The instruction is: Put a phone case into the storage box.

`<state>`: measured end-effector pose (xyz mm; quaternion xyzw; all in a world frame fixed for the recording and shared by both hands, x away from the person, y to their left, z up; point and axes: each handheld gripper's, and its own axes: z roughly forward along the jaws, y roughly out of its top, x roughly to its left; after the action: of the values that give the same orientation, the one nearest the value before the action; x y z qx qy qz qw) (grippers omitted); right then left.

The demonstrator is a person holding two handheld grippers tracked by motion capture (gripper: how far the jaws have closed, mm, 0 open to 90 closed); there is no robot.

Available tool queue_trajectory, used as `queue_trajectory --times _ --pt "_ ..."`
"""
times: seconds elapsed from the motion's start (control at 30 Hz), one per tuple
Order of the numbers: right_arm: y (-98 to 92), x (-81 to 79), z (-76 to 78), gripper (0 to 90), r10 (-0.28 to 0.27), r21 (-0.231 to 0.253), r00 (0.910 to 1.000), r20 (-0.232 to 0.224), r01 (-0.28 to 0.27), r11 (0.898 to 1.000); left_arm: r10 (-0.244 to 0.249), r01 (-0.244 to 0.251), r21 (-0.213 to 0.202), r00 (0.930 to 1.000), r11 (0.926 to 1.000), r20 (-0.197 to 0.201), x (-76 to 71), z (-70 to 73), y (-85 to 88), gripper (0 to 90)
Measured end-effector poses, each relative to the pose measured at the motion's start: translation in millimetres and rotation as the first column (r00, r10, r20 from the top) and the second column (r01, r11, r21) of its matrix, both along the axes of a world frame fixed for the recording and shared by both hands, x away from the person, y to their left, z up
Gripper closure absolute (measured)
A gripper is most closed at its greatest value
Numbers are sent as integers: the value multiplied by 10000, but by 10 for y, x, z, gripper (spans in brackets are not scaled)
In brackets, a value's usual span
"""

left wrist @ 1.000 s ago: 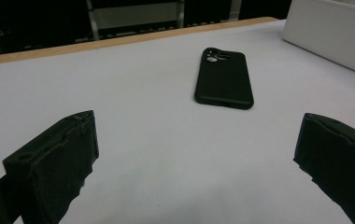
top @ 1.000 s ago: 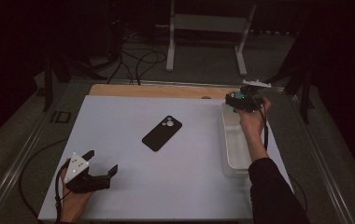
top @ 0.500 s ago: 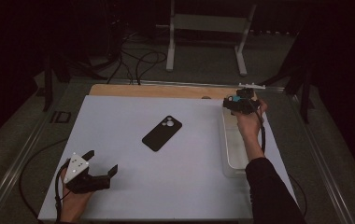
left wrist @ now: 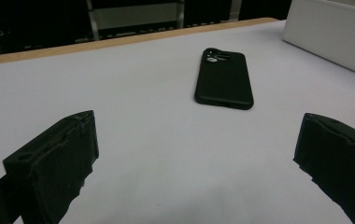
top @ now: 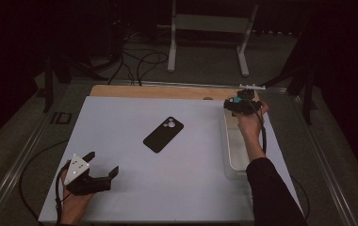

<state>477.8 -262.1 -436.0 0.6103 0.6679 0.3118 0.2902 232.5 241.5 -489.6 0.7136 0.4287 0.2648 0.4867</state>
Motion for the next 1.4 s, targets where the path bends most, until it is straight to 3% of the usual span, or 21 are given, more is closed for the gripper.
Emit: queue_trajectory --times 0.47,0.67,0.77,0.9,1.07,1.3,1.37,1.4 --pt "-50 -32 51 89 34 202 9997 244 -39 9998 19 -19 6 10000 10000 0 -2 0 1 2" --pt "-7 -157 167 90 640 81 9961 601 -646 9979 29 -29 7 10000 10000 -8 -5 0 2 2" --pt "28 -273 221 91 1266 25 9887 797 -1272 9919 29 -29 22 10000 10000 -6 -2 -2 -3 2" --pt "59 -367 232 90 1655 69 9821 899 -1668 9860 45 -45 0 10000 10000 -32 6 -6 -11 2" --pt "157 -612 293 90 2672 55 9557 1232 -2699 9629 78 -78 -8 10000 10000 -34 4 -7 -8 2" --pt "247 -932 336 90 3419 386 9243 1693 -3529 9349 58 -57 29 10000 10000 -60 9 -11 -6 2" --pt "260 -973 334 90 3479 443 9210 1750 -3604 9318 78 -77 35 9999 10000 -75 11 -13 -4 2" --pt "282 -1049 334 90 3684 462 9119 1809 -3821 9230 72 -71 40 9999 10000 -75 10 -14 -6 2"
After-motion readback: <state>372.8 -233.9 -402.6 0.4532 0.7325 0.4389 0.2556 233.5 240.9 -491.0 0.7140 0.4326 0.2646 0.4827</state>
